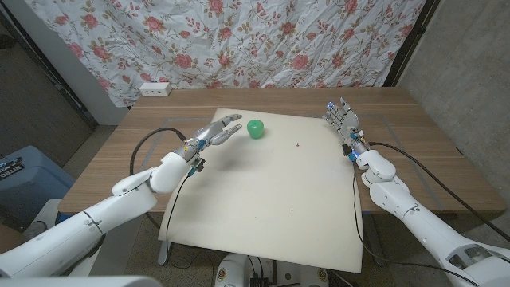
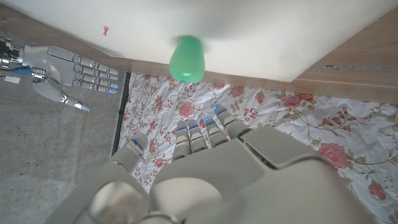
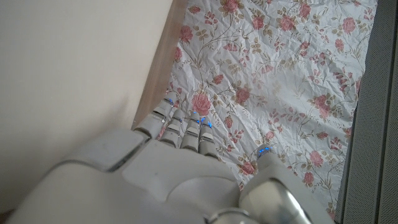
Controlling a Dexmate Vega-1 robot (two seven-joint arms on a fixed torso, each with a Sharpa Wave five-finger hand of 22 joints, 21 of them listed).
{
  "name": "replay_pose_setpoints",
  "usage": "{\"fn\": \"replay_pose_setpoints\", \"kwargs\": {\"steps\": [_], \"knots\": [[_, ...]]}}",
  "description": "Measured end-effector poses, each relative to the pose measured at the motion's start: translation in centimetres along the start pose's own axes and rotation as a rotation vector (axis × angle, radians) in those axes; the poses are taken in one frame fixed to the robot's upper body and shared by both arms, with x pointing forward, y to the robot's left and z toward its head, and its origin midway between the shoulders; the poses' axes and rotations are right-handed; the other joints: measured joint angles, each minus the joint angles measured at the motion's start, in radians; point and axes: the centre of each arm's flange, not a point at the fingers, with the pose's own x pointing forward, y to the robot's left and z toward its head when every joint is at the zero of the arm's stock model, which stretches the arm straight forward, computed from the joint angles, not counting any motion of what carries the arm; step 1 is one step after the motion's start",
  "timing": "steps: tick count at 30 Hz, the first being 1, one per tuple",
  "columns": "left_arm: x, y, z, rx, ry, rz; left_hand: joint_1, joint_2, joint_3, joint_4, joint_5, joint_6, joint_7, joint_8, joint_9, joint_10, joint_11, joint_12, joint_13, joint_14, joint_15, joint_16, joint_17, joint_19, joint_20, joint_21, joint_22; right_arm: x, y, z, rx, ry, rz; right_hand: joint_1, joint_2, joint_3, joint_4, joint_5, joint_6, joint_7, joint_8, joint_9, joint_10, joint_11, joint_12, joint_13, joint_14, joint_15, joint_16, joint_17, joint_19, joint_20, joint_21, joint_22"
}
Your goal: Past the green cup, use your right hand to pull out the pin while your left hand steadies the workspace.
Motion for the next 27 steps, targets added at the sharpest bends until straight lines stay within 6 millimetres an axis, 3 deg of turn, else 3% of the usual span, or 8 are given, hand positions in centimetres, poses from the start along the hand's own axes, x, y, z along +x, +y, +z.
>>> {"fn": "replay_pose_setpoints", "kwargs": {"steps": [13,27], "knots": [[-0.2,-2.4,2.3,0.126,-0.055,-0.076,-0.016,-0.005,-0.026,0.02,0.0,-0.009,-0.009,-0.008,0.0,0.005,-0.005,-0.007,0.0,0.0,0.0,0.0,0.0,-0.008,0.0,-0.004,0.003,-0.1,-0.4,0.2,0.007,-0.012,0.013,0.0,0.0,0.0,0.0,0.0,0.0,0.0,0.0,0.0,0.0,0.0,0.0,0.0,0.0,0.0,0.004,-0.007,0.0,0.0,0.0,0.0],[0.2,-4.2,3.8,0.235,-0.084,-0.158,-0.02,-0.01,-0.064,0.029,0.0,-0.019,-0.027,-0.015,0.0,-0.006,-0.005,-0.015,0.0,-0.017,0.001,0.0,0.005,-0.071,0.002,-0.02,0.002,-0.3,-0.9,0.2,0.014,-0.017,0.02,0.0,0.0,0.004,-0.004,0.0,0.0,0.0,0.0,0.0,0.0,0.0,0.0,0.0,0.0,0.0,0.004,-0.013,0.0,0.0,0.0,0.0]]}}
